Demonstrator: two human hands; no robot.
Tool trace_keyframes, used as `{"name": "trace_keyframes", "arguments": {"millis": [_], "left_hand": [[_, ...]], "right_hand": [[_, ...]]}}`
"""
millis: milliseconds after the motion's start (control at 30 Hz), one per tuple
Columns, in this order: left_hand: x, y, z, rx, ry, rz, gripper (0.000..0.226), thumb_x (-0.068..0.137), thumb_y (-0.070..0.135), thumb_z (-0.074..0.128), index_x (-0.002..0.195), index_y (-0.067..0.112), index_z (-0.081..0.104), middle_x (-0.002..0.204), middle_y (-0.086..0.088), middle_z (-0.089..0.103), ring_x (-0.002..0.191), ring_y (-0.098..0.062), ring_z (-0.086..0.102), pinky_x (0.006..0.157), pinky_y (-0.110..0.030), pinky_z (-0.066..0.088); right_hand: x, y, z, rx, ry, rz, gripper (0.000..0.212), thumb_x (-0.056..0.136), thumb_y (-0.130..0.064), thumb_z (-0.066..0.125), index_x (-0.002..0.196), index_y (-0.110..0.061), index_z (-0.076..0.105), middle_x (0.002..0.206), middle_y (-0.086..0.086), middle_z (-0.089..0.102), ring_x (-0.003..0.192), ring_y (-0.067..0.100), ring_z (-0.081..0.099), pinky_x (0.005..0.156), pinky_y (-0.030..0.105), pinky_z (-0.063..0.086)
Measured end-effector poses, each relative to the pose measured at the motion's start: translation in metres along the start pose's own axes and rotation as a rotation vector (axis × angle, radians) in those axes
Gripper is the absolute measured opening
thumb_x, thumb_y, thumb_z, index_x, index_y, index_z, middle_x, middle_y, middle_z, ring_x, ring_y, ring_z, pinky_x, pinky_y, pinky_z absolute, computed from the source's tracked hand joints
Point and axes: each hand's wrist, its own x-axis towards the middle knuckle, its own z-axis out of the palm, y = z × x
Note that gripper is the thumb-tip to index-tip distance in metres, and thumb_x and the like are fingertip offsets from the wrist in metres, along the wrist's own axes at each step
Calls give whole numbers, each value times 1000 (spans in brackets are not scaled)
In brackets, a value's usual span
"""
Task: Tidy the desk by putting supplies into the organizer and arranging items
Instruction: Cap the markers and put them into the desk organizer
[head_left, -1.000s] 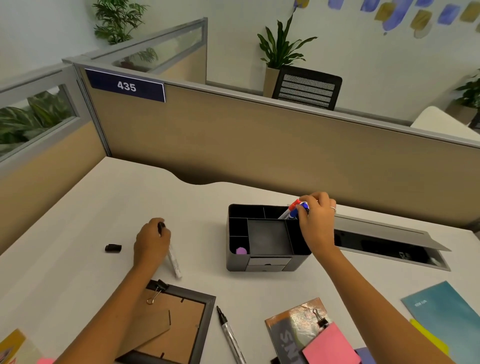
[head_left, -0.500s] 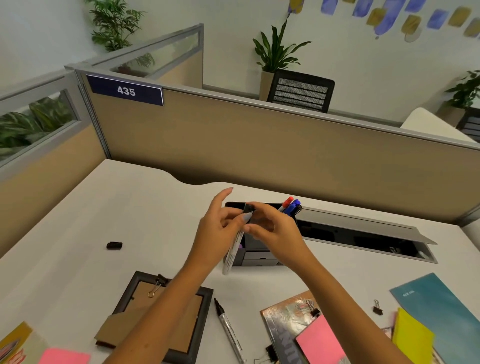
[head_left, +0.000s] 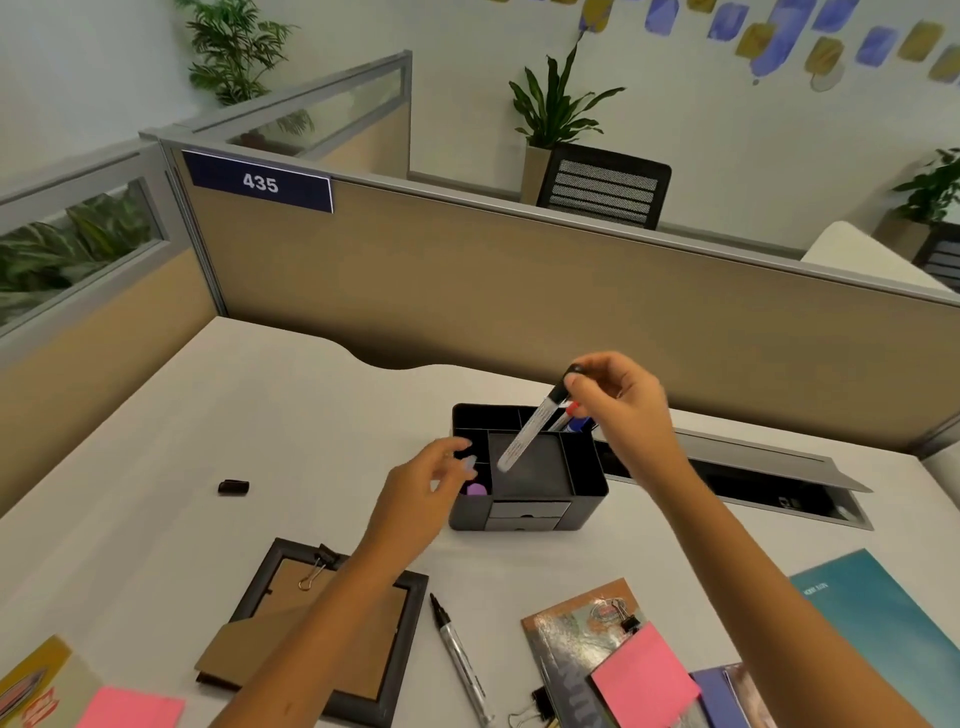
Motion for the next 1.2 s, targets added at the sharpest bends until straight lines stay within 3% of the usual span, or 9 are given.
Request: {"name": "trace_keyframes", "arguments": {"millis": [100,200,300,400,500,700,833,1000,1200], "left_hand": [[-12,-46,-6,332,22,-28,48,95,49,40,135,23,45,128,5,58,118,-12,52,102,-31,40],[-24,-84,-9,650,-22,-97,105,71,81,-9,145,19,31,151,-2,32,142,-20,21,114,-39,17],[-33,-115,-9,827,-75,-176,119,57,75,-36,149,20,17,158,-2,9,146,-22,-1,115,-42,-3],[-39,-129,-9,932,-78,-194,99,79,70,-20,143,19,35,153,-6,25,144,-25,13,112,-51,8],[-42,-134,-8,990,-69,-211,72,95,57,7,128,18,56,138,-9,51,132,-29,41,102,-57,31],[-44,-137,-6,1004,-7,-145,66,96,53,11,129,18,55,137,-10,51,130,-30,43,101,-59,31],[-44,-142,-5,1009,-5,-138,65,96,52,11,130,18,54,139,-10,50,131,-30,41,102,-59,29],[-45,-141,-7,980,-24,-123,64,97,50,10,128,19,57,137,-10,52,132,-28,36,106,-53,15],[-47,-135,-21,869,135,-50,61,96,48,13,128,19,56,138,-6,51,134,-25,38,107,-53,25]], "right_hand": [[19,18,-10,-170,157,-99,13,87,-6,59,100,-8,62,85,4,68,69,9,64,59,11,51],[34,41,-15,-332,238,-142,15,87,-10,60,102,-10,61,89,2,67,77,2,63,67,2,47],[45,68,-15,-462,223,-126,13,87,-13,62,99,-9,62,89,4,69,77,11,63,68,6,48],[52,91,-11,-652,172,-137,13,87,-17,62,97,-11,63,88,5,69,88,21,59,70,29,50],[54,104,-6,-764,139,-117,15,86,-16,61,99,-11,65,87,4,69,100,26,49,67,28,38],[54,115,1,-1022,117,-157,14,86,-10,58,92,-5,70,90,10,69,94,33,47,70,37,42],[52,119,3,-1095,174,-176,14,85,-7,58,87,-1,71,93,14,63,90,36,47,66,33,38],[44,118,2,-1002,247,-147,16,86,-5,57,98,-1,68,102,16,60,94,37,48,72,39,45],[-11,116,26,-741,330,-250,21,85,-2,57,104,-8,64,102,10,60,95,26,49,73,25,37]]}}
